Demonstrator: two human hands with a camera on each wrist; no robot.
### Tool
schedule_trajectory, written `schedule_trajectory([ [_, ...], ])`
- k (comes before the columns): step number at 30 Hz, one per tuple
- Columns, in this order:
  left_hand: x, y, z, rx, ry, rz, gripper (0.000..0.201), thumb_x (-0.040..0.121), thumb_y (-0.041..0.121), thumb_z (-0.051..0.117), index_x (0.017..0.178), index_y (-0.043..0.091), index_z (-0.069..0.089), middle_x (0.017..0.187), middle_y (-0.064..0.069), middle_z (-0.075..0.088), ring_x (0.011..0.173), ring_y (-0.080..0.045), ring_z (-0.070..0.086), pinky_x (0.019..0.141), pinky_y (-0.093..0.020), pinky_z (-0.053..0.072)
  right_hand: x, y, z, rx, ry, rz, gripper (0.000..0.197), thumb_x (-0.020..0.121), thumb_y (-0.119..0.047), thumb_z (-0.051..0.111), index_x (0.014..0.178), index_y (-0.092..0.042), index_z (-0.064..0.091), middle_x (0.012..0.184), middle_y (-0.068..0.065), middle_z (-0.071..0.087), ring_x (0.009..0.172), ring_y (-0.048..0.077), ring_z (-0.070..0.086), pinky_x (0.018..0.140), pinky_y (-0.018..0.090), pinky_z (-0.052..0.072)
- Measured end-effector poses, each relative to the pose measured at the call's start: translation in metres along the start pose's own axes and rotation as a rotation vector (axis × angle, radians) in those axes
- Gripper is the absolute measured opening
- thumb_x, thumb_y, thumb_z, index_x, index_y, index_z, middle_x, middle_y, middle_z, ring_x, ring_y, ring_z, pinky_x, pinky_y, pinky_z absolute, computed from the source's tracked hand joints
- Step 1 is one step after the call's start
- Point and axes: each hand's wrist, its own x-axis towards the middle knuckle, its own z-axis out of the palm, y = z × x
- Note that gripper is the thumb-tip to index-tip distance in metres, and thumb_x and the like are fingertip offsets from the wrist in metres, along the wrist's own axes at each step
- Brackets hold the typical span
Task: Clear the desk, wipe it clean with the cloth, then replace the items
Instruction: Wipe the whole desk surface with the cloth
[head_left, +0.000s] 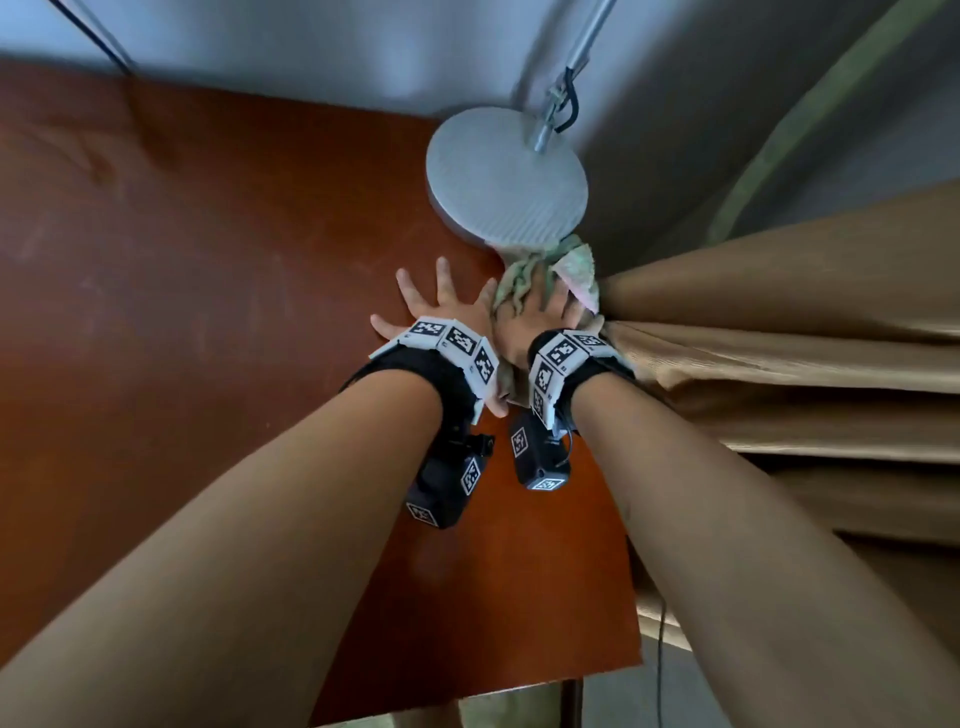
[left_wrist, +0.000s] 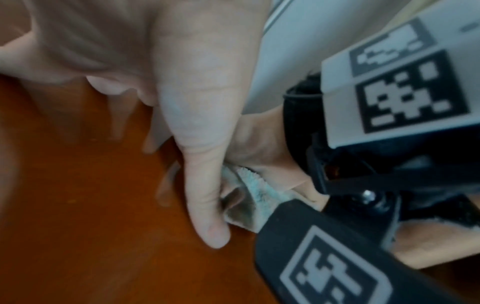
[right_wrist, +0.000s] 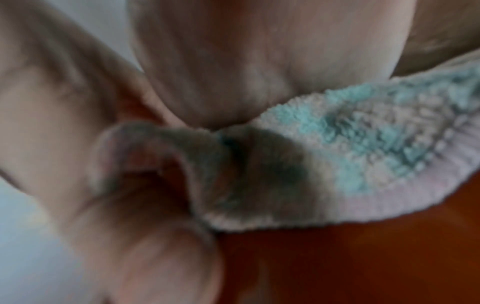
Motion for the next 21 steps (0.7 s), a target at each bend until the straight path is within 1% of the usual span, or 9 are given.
schedule_trajectory([
  [2,-0.003,-0.01,0.002,0.013,-0.02,-0.003,0.148,0.046,0.051,0.09,0.144,0.044,-0.02,0.151,0.002,-0.036,0.137,-0.041,-0.03,0.099,-0.078,0.002,-0.003,-0.01,0.005,-0.051,-0.037,-0.127,0.065,0.101,-0.048,0.017,0.152,-0.028,-0.018,0.16,0.0,-0.022,0.145,0.031,-0.023,0.111,0.059,-0.017],
  [5,-0.001,-0.029,0.011,-0.038,0.102,-0.02,0.109,0.082,0.042,0.068,0.151,0.026,-0.014,0.156,0.005,-0.027,0.143,-0.03,-0.023,0.112,-0.064,0.001,-0.015,-0.017,0.018,-0.107,-0.077,-0.303,0.07,0.101,-0.048,0.026,0.15,-0.031,-0.021,0.159,0.001,-0.026,0.144,0.034,-0.025,0.109,0.065,-0.018],
  [7,0.001,-0.044,0.018,-0.009,0.136,-0.012,0.093,0.092,0.038,0.055,0.151,0.017,-0.014,0.156,0.003,-0.025,0.144,-0.028,-0.02,0.117,-0.054,0.001,-0.027,-0.021,0.027,-0.137,-0.075,-0.376,0.073,0.1,-0.045,0.031,0.15,-0.032,-0.021,0.159,-0.001,-0.026,0.145,0.034,-0.024,0.109,0.064,-0.02],
  [10,-0.007,-0.066,0.028,0.091,0.112,0.017,0.109,0.084,0.049,0.063,0.15,0.014,-0.017,0.155,0.002,-0.025,0.145,-0.026,-0.02,0.117,-0.051,0.001,-0.046,-0.019,0.036,-0.104,-0.092,-0.428,0.076,0.1,-0.039,0.037,0.15,-0.034,-0.019,0.159,-0.001,-0.025,0.146,0.032,-0.021,0.11,0.059,-0.019],
  [12,-0.018,-0.078,0.032,0.109,0.109,0.045,0.106,0.085,0.051,0.061,0.151,0.014,-0.014,0.156,0.0,-0.025,0.145,-0.025,-0.018,0.117,-0.055,0.005,-0.063,-0.014,0.046,-0.043,-0.095,-0.442,0.072,0.1,-0.042,0.036,0.151,-0.038,-0.014,0.16,-0.001,-0.021,0.147,0.03,-0.019,0.112,0.055,-0.018],
  [14,-0.034,-0.09,0.033,0.144,0.069,0.08,0.115,0.079,0.057,0.065,0.151,0.016,-0.013,0.157,0.001,-0.022,0.146,-0.026,-0.016,0.113,-0.059,0.007,-0.078,-0.004,0.057,0.057,-0.033,-0.467,0.062,0.1,-0.043,0.033,0.153,-0.041,0.0,0.162,-0.002,-0.008,0.148,0.028,-0.01,0.117,0.052,-0.013],
  [16,-0.053,-0.1,0.034,0.201,0.053,0.097,0.128,0.068,0.065,0.071,0.152,0.014,-0.011,0.159,0.0,-0.016,0.147,-0.027,-0.01,0.112,-0.061,0.009,-0.094,0.003,0.061,0.212,0.053,-0.479,0.055,0.1,-0.031,0.04,0.151,-0.034,0.024,0.159,0.002,0.018,0.147,0.028,0.012,0.12,0.047,0.006],
  [19,-0.081,-0.112,0.04,0.202,0.148,0.12,0.117,0.075,0.059,0.068,0.152,0.005,-0.002,0.16,-0.008,-0.007,0.148,-0.025,0.0,0.115,-0.056,0.015,-0.119,0.009,0.044,0.629,0.129,-0.368,0.039,0.101,-0.019,0.04,0.139,-0.023,0.047,0.131,0.013,0.057,0.12,0.033,0.052,0.1,0.034,0.04],
  [21,-0.098,-0.114,0.039,0.086,0.197,0.164,0.113,0.078,0.055,0.067,0.151,0.005,-0.002,0.159,-0.013,-0.005,0.147,-0.027,0.003,0.116,-0.05,0.019,-0.136,0.012,0.026,0.766,0.177,-0.298,0.032,0.102,-0.021,0.04,0.131,-0.024,0.054,0.12,0.01,0.065,0.11,0.032,0.057,0.092,0.032,0.043],
])
